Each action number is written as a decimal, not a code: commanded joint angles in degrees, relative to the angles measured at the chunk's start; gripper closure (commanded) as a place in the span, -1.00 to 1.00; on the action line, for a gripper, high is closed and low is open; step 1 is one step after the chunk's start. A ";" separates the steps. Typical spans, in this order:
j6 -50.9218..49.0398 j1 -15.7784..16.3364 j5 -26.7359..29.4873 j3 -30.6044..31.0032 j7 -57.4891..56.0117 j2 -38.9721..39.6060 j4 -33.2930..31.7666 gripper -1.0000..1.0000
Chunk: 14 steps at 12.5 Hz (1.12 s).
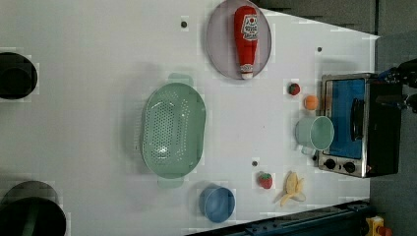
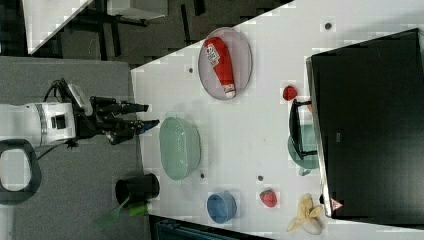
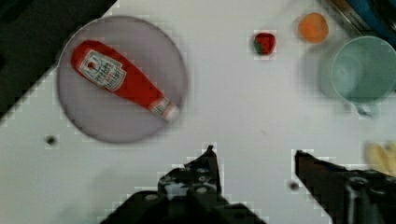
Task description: Drag strainer left to right.
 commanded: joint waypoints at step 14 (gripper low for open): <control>0.11 1.88 -0.35 19.03 26.25 -12.48 -15.26 -1.00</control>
